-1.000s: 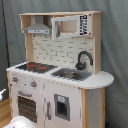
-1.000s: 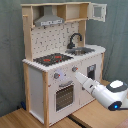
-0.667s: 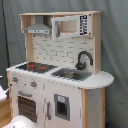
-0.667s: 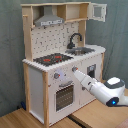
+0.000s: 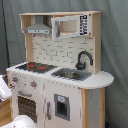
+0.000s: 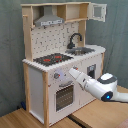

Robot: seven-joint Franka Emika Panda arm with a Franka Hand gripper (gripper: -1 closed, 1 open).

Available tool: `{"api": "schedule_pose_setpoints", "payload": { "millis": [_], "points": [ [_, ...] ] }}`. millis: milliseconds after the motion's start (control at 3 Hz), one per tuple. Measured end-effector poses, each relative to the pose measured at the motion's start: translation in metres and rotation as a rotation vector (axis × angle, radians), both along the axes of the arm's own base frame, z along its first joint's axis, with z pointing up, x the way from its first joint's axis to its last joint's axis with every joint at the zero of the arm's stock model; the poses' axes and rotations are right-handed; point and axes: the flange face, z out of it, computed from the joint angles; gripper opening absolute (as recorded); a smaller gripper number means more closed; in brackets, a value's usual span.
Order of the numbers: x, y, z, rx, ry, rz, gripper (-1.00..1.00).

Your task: Play with the kitchen

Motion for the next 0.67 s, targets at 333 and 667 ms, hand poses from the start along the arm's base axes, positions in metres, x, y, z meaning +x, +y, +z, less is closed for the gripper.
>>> {"api": "schedule_pose_setpoints", "payload": {
  "millis": [333,667],
  "points": [
    [0.0125,0.0029,-0.0073,0.044,0.017,0.053,1.0],
    [0.0186,0.0084,-0.0141,0.107,0.034,0.11,1.0]
  ]
}}
